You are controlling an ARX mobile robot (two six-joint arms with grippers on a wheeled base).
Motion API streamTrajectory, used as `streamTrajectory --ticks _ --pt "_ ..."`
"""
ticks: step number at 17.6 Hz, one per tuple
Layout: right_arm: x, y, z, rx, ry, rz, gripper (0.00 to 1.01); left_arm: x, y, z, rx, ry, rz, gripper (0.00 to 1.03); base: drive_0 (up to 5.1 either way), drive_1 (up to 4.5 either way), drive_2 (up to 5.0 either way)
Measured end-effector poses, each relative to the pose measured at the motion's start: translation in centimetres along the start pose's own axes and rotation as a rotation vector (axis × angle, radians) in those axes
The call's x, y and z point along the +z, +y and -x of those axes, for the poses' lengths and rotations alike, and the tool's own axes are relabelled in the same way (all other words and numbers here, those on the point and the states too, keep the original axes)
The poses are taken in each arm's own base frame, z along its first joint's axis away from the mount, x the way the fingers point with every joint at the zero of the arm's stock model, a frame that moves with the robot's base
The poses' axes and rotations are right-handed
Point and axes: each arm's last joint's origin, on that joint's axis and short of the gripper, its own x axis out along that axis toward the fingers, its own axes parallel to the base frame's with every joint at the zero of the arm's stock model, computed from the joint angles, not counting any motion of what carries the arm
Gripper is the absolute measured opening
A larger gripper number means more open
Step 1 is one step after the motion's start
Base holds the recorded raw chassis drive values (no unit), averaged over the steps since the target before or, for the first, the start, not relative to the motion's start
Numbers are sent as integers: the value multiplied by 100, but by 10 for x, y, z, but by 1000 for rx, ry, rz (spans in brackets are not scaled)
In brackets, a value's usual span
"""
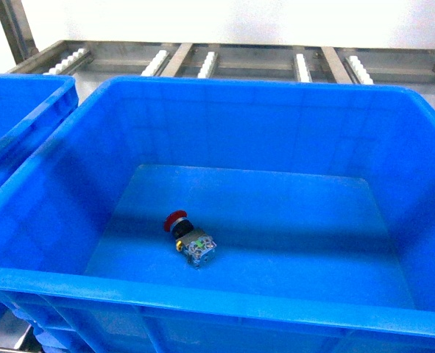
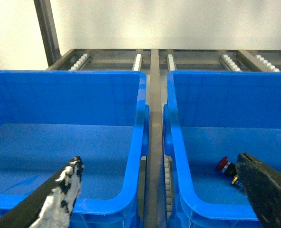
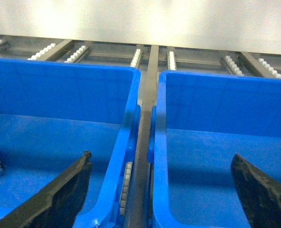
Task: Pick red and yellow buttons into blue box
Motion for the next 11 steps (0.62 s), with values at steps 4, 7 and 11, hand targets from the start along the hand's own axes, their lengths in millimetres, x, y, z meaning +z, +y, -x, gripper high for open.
streamTrajectory --ticks 4,7,11 --pt "0 0 0 0 0 0 98 0 0 0 0 0 0 98 0 0 0" --pt "0 0 0 0 0 0 98 0 0 0 0 0 0 98 0 0 0" --pt "0 0 0 0 0 0 98 0 0 0 0 0 0 98 0 0 0"
